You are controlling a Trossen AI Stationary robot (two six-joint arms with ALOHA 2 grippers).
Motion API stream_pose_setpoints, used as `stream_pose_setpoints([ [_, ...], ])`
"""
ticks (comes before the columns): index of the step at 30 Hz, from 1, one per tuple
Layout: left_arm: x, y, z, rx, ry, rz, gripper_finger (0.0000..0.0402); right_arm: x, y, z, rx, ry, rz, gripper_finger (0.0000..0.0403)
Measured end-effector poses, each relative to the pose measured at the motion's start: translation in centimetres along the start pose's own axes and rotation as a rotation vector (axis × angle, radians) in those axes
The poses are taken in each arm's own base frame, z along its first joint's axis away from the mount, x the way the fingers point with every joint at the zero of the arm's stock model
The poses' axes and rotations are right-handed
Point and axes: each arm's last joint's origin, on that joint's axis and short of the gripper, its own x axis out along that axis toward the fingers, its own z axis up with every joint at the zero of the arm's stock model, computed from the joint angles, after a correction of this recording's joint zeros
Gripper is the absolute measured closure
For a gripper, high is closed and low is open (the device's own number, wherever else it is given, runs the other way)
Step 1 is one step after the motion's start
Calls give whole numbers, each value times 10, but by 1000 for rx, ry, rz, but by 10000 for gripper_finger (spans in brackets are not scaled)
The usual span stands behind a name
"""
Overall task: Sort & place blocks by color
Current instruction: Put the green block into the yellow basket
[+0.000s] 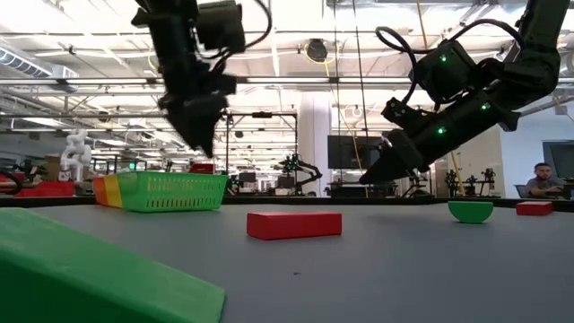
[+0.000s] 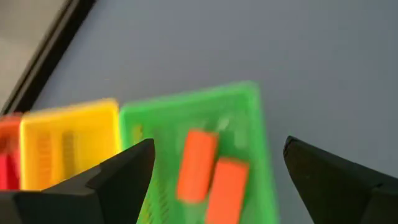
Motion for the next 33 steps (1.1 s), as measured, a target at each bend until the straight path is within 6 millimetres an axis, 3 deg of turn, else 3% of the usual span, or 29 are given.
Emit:
stream_pose_setpoints([
  [4,-4,-12,12,38,-130,-100,46,-5,3,11,10,24,79,193],
  [9,-8,-18,26,78,-267,-176,46,-16,9,37,33,251,150,193],
  [16,-15,-23,42,118,-444,-265,46,-36,39,75,10,409,230,193],
  [23,-16,-47,31,227,-537,-466,46,-59,73,57,30,558,249,193],
  [33,-5,-71,-1,280,-618,-545,46,-76,104,19,-62,632,142,193],
])
